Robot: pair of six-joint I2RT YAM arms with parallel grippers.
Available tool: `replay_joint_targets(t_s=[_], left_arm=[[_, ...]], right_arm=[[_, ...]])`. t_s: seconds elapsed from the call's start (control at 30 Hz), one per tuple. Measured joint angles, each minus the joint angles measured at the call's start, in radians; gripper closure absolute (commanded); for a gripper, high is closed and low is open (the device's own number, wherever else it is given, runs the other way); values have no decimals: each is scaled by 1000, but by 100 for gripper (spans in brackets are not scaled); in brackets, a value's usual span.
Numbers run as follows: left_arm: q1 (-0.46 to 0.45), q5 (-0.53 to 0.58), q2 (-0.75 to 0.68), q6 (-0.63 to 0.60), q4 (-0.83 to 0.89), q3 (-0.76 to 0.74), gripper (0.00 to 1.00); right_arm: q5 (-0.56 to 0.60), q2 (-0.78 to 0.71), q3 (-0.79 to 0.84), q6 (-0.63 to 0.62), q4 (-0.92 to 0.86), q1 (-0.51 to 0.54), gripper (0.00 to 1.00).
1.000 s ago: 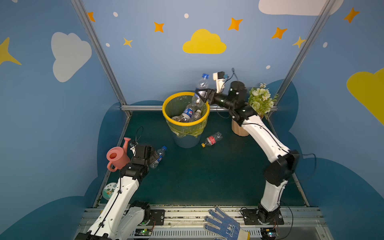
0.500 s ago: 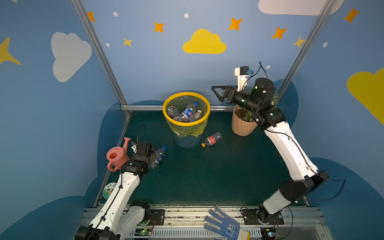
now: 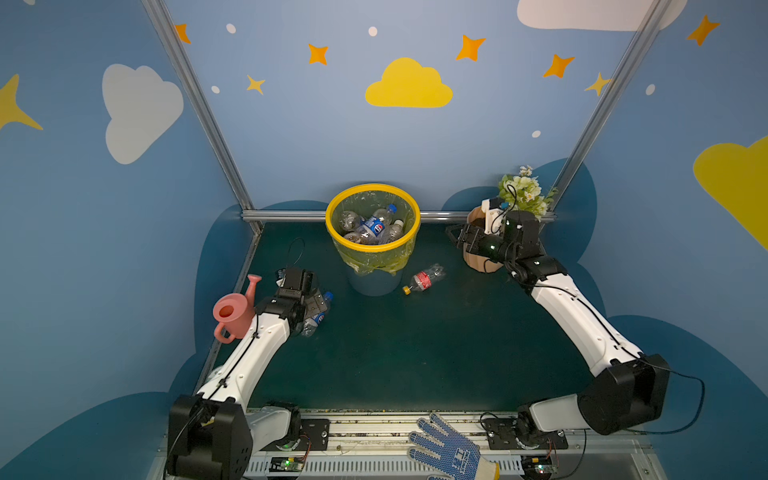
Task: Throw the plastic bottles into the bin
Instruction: 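Close the left gripper on the blue-label bottle beside the watering can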
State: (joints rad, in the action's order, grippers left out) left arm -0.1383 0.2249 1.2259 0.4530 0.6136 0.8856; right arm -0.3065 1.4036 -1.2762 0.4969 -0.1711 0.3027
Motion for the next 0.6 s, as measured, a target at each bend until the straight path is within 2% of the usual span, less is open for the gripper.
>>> replay_joint_targets(t_s=[0.33, 0.6], left_arm=[[0, -21, 335, -119, 191, 251, 3], [-2, -32, 439, -198, 302, 288, 5]], right_arm=[[3, -114, 148, 61, 25, -72, 11], [0, -114, 186, 98, 25, -117, 11]])
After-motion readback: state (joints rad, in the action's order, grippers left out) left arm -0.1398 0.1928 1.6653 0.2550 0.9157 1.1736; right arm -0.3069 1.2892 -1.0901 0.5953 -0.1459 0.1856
